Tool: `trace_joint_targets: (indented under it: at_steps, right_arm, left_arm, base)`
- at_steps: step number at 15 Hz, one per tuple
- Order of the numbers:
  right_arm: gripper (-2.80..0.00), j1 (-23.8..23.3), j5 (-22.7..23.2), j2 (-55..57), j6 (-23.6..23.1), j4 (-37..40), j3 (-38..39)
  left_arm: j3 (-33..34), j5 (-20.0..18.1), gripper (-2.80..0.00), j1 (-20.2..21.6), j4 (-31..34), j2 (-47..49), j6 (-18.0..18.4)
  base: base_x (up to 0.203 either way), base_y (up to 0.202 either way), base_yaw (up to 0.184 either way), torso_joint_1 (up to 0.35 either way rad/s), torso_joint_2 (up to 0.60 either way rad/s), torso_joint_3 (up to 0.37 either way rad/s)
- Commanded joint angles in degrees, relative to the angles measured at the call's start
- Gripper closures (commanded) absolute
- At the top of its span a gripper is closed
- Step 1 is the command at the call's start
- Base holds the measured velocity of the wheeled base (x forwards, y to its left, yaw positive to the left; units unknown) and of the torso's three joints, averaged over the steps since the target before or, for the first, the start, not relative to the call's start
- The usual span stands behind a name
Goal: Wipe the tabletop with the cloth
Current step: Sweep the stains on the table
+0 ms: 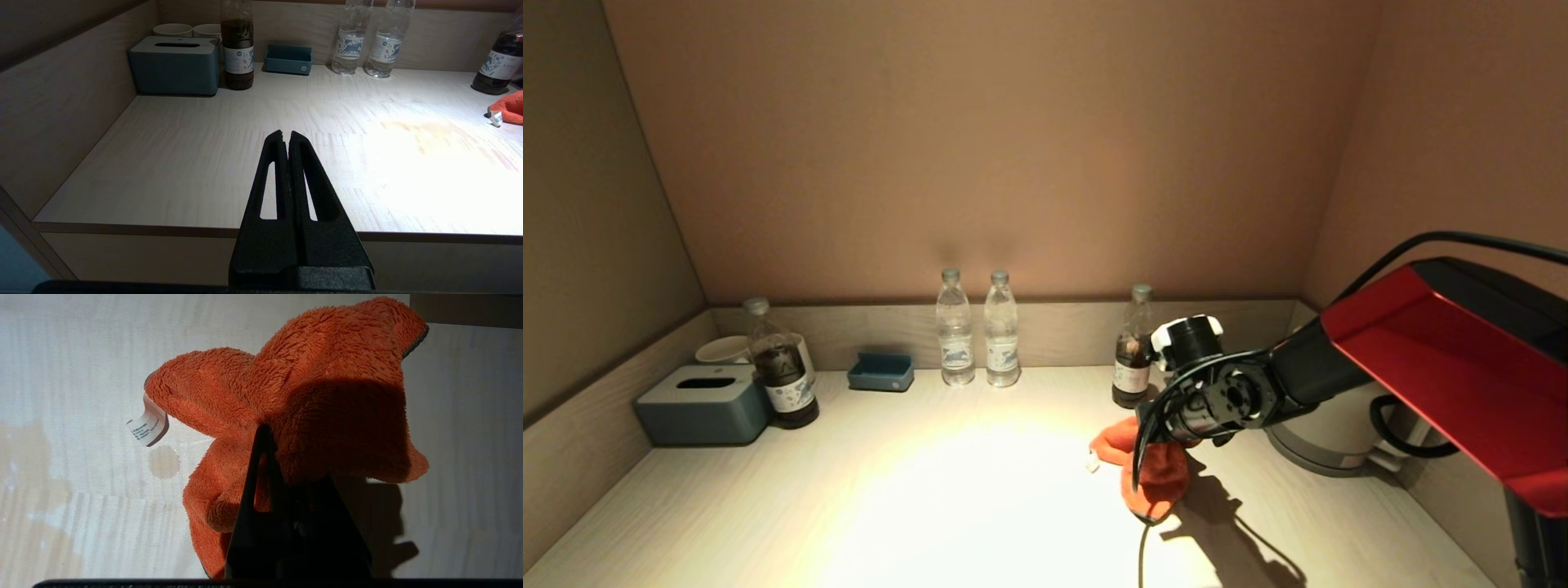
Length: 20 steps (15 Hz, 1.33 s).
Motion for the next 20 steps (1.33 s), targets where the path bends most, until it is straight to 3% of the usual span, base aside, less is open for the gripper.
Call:
trace_joint_targets:
  at_steps: [1,20]
  right_arm:
    - [0.0,-0.45,-0.02,1.31,0.07,-0.11,-0.27]
    - [0.0,0.66,0.07,6.06,0.33,-0.11,-1.51]
  left_arm:
    - [0.0,0.02,0.0,0.0,0.01,-0.02,-0.06]
    - [0.0,0.02,0.0,0.0,0.01,-0.02,-0.06]
  base:
    - [0.0,0.0,0.0,0.0,0.0,0.0]
    - [0.0,0.0,0.0,0.0,0.0,0.0]
